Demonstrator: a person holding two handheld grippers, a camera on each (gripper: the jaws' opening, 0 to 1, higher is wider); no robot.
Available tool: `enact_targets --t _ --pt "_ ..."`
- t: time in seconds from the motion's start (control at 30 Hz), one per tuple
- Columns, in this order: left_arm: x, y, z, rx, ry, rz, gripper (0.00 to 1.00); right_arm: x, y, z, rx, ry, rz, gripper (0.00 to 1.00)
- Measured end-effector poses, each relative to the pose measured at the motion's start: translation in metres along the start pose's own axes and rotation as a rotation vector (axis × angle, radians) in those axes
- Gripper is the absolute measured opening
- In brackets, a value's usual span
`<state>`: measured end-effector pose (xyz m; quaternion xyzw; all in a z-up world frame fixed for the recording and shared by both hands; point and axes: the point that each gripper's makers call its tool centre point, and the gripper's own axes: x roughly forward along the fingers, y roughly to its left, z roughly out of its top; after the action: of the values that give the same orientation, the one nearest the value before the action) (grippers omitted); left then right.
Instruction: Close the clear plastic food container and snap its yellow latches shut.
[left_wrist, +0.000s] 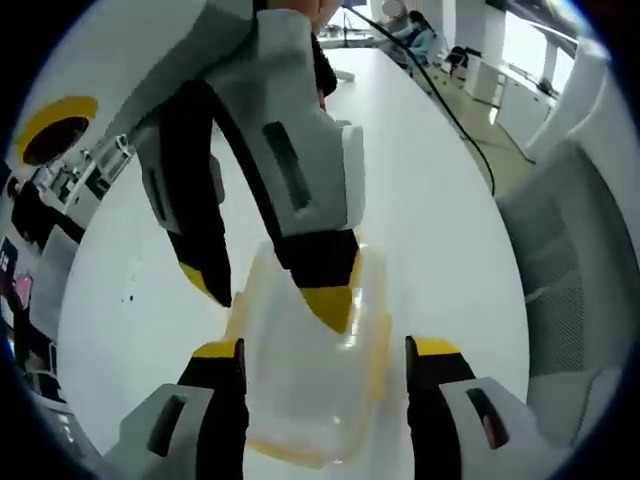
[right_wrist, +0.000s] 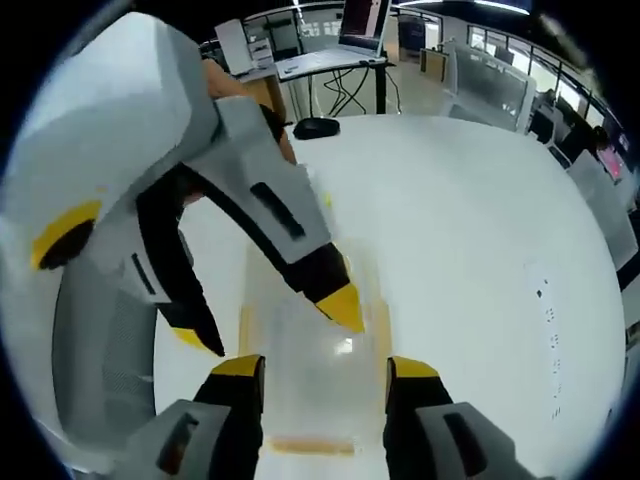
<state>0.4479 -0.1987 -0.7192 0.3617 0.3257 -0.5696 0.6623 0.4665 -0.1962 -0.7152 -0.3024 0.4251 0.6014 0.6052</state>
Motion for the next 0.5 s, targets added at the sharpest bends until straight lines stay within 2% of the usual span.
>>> enact_targets --t 0.33,0.5 --pt "-0.002 0.004 -0.005 0.010 0.014 -0.005 0.67 -0.003 0.007 -0.006 0.006 -0.020 -0.007 0.47" --pt "-0.004 0.006 -0.012 0.015 0.020 -0.011 0.70 -0.006 0.007 -0.013 0.027 -0.034 -0.013 0.51"
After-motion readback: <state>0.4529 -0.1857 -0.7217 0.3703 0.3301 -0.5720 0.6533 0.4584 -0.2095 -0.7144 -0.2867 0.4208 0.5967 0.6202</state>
